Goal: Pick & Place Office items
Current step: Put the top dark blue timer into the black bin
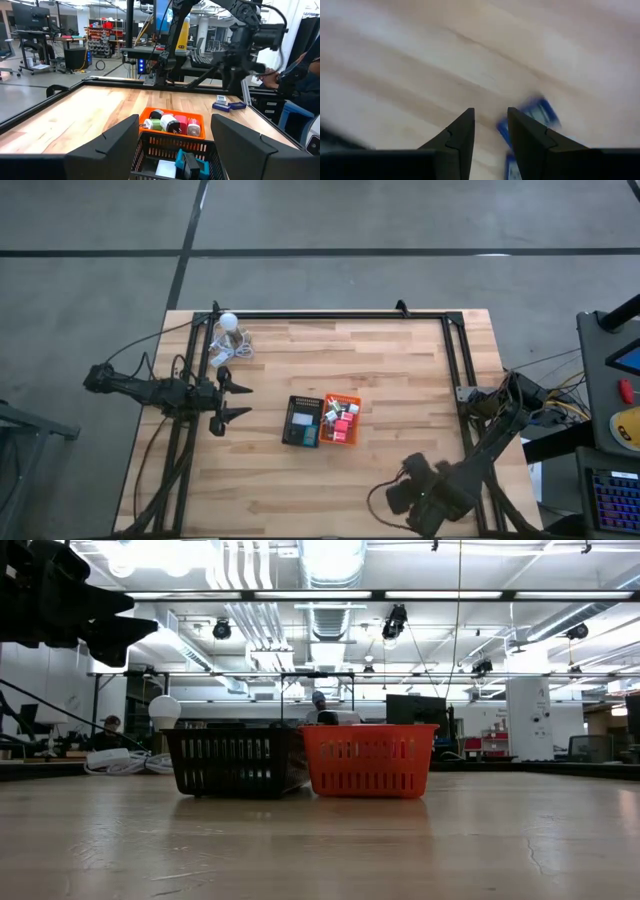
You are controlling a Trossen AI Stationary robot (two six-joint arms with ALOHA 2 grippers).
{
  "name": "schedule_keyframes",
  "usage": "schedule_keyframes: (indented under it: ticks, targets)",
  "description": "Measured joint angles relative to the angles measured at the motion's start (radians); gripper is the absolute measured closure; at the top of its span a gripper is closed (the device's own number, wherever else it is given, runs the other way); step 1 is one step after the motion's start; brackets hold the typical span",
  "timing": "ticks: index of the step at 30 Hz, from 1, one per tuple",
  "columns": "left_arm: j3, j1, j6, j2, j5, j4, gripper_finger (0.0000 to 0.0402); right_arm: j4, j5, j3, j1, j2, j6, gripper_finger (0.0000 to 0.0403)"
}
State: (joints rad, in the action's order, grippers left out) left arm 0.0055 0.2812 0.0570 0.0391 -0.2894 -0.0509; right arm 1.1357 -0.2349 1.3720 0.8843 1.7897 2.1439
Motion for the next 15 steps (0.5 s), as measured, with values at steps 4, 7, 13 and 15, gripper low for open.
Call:
schedule_keyframes:
  ticks: [4, 7, 13, 15]
  targets:
    - [0.000, 0.000, 0.000, 0.000, 0.000, 0.000, 0.0149, -0.078, -0.103, 0.022, -0.002, 0.000, -0.493, 0.0285]
    - [0.000, 0.000, 0.000, 0.000, 0.000, 0.000, 0.0149, -0.122, -0.109, 0.029, -0.001, 0.000, -0.875, 0.0282]
    - [0.000, 0.000, 0.000, 0.000, 0.000, 0.000, 0.0149, -0.145, -0.101, 0.022, -0.001, 0.000, -1.258, 0.0290]
    - [0.000, 0.000, 0.000, 0.000, 0.000, 0.000, 0.0149, -0.146, -0.097, 0.020, 0.001, 0.001, -1.280, 0.0293]
